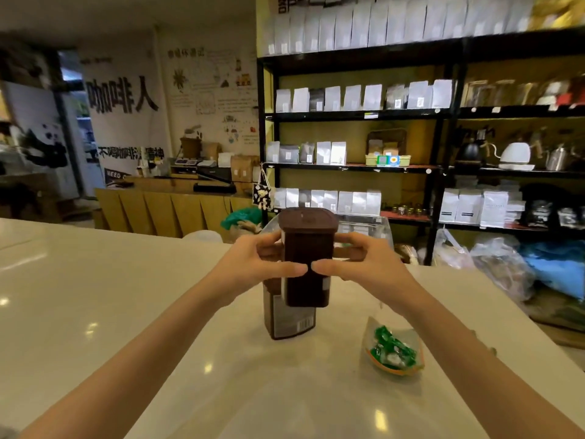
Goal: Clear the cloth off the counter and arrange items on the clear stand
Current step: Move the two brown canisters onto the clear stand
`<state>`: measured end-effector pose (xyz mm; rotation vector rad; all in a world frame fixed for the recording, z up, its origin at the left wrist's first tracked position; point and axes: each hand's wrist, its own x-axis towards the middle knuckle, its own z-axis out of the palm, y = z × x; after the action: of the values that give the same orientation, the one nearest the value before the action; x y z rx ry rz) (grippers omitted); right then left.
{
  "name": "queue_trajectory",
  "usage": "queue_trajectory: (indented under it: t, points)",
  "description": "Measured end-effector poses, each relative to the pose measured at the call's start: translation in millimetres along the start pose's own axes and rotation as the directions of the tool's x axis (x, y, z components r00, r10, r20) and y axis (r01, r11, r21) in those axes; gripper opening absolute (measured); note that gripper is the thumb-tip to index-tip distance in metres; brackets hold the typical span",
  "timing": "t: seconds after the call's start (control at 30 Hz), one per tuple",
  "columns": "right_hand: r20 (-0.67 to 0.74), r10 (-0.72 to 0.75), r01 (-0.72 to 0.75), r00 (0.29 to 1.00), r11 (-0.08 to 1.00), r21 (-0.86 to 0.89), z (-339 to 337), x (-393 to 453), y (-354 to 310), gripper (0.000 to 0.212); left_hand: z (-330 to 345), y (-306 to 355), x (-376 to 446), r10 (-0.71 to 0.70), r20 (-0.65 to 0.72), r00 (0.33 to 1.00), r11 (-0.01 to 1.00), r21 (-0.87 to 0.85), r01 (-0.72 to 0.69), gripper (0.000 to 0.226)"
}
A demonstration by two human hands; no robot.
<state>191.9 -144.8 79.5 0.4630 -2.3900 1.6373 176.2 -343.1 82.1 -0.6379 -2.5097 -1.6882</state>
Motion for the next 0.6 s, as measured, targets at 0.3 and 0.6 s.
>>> queue_trajectory:
  t: [0.3, 0.6]
  points:
    - [-0.155, -0.064, 0.057, 0.986, 0.997, -0.049, 4.4, 111.1, -7.7, 0.056, -50.3, 0.7, 104.8, 0.092, -0.038, 0.995, 0.996, 0.001, -0.092, 0.040]
    - [-0.205, -0.006, -0.006, 0.979, 0.998, -0.061, 10.5, 205.8, 9.8, 0.061, -82.4, -24.7, 202.2, 0.104, -0.040, 0.994, 0.994, 0.019, -0.104, 0.049]
